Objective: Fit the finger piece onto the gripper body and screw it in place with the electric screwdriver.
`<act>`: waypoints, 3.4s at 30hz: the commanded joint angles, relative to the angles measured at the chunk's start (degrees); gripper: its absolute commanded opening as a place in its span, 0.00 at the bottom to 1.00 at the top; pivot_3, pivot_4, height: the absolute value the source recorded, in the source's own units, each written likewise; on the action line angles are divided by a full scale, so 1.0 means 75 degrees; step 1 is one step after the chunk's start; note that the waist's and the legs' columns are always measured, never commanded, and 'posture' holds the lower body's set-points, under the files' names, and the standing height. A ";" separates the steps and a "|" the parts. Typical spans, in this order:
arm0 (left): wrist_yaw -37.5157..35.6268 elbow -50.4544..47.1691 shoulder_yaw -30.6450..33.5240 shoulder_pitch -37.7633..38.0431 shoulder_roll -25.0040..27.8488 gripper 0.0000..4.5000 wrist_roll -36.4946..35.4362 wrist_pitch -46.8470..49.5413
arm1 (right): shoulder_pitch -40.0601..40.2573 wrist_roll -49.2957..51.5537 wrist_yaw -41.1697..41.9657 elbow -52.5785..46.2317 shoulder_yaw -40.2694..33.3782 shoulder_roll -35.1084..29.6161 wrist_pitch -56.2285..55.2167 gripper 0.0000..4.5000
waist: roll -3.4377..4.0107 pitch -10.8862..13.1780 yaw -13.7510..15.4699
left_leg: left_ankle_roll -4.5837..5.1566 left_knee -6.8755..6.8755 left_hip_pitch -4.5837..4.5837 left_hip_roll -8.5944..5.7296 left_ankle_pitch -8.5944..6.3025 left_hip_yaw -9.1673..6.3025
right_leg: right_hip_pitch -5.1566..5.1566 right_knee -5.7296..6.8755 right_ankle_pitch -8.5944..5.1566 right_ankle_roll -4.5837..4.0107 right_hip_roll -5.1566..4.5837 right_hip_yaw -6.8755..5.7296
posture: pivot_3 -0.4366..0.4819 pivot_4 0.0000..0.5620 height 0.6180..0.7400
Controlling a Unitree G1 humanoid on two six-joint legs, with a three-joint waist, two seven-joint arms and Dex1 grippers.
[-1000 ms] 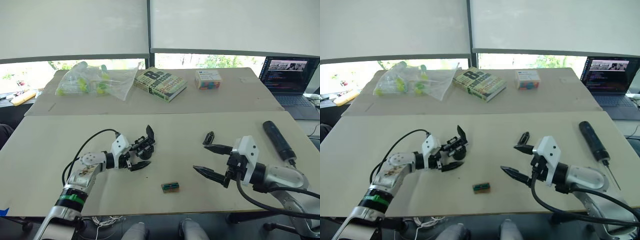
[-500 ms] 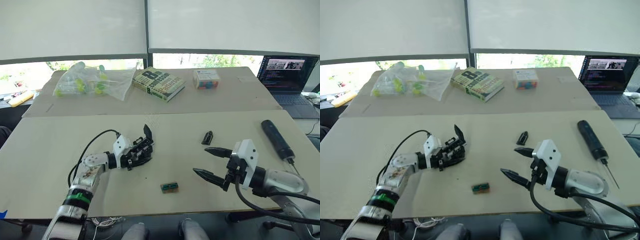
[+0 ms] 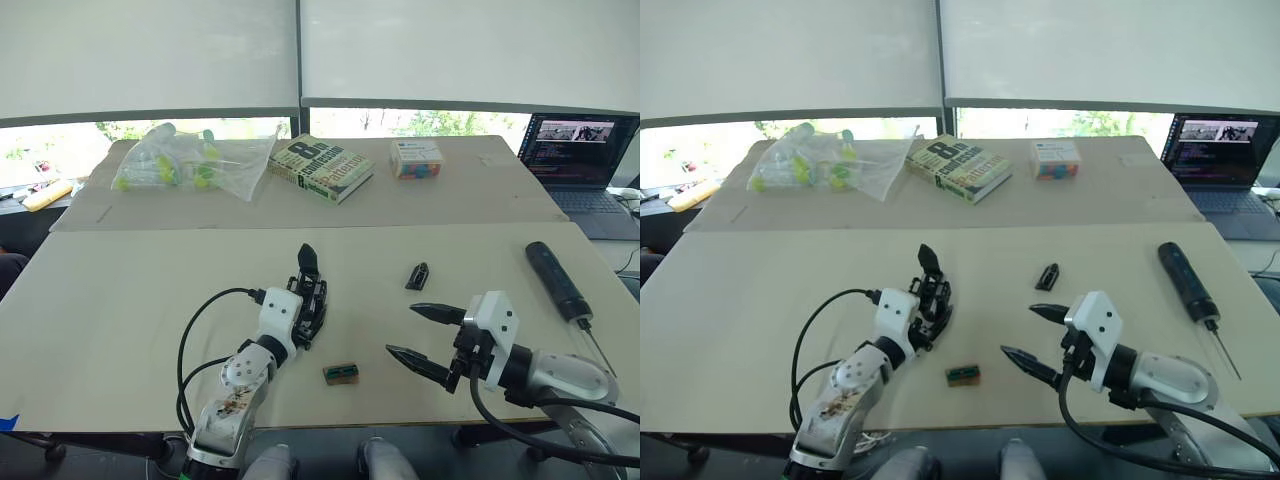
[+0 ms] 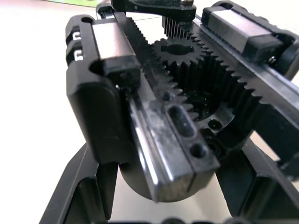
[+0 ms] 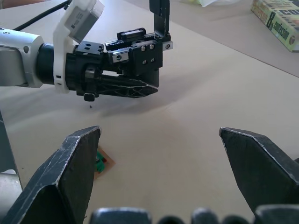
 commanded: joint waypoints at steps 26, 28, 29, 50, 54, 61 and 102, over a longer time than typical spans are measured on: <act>-0.6742 0.4222 0.0309 -0.2341 0.3501 1.00 -0.1751 -0.2954 | -0.0677 -0.0227 -0.0123 0.0185 0.0104 0.0205 -0.0233 1.00 | 0.0023 -0.0004 -0.0040 | 0.0000 -0.0008 0.0005 -0.0008 -0.0001 0.0003 | -0.0010 -0.0003 0.0034 -0.0076 -0.0009 -0.0005 | 0.48 0.27 1.00; -0.6829 0.4634 0.0229 -0.2609 0.3363 1.00 -0.1644 -0.3171 | -0.0639 -0.0231 -0.0130 0.0167 0.0095 0.0209 -0.0245 1.00 | 0.0022 -0.0003 -0.0048 | 0.0001 -0.0011 0.0005 -0.0007 -0.0001 0.0002 | -0.0012 -0.0002 0.0035 -0.0077 -0.0009 -0.0004 | 0.48 0.27 1.00; -0.6874 0.4870 0.0206 -0.2775 0.3287 1.00 -0.1595 -0.3275 | -0.0618 -0.0233 -0.0134 0.0163 0.0088 0.0211 -0.0252 1.00 | 0.0022 -0.0003 -0.0050 | 0.0001 -0.0011 0.0005 -0.0006 -0.0001 0.0002 | -0.0011 -0.0002 0.0035 -0.0077 -0.0008 -0.0004 | 0.48 0.27 1.00; -0.5335 0.3518 0.0592 -0.2781 0.1888 0.51 -0.1831 -0.2029 | -0.0693 -0.0369 0.0064 0.0189 0.0021 0.0255 -0.0391 1.00 | 0.0008 0.0005 -0.0018 | 0.0004 0.0002 -0.0008 -0.0014 -0.0002 -0.0001 | -0.0012 -0.0003 0.0038 -0.0065 -0.0015 -0.0001 | 0.48 0.27 1.00; -0.4887 0.2722 0.0381 -0.2318 0.1786 0.51 -0.1637 -0.1860 | -0.0684 -0.0412 0.0044 0.0153 0.0045 0.0284 -0.0375 1.00 | 0.0002 0.0009 -0.0076 | 0.0003 -0.0005 -0.0005 -0.0007 -0.0002 -0.0001 | -0.0019 0.0000 0.0040 -0.0067 -0.0007 0.0004 | 0.48 0.27 1.00; -0.4199 0.2729 0.0087 -0.2008 0.1686 0.51 -0.1138 -0.1923 | -0.0625 -0.0551 -0.0061 0.0126 0.0165 0.0364 -0.0396 1.00 | 0.0002 0.0009 -0.0044 | 0.0003 -0.0007 -0.0001 -0.0008 -0.0002 0.0000 | -0.0015 -0.0001 0.0039 -0.0067 -0.0007 0.0004 | 0.48 0.27 1.00; -0.7021 -0.0988 0.2306 -0.3376 0.5842 0.98 -0.5885 0.1654 | -1.0451 0.0984 -0.4127 1.0780 0.1779 0.0180 0.8524 1.00 | 0.0013 0.0026 -0.0266 | -0.0024 0.0006 -0.0233 -0.0007 0.0016 0.0071 | -0.0265 0.0037 0.0056 -0.0097 -0.0008 0.0016 | 0.48 0.27 1.00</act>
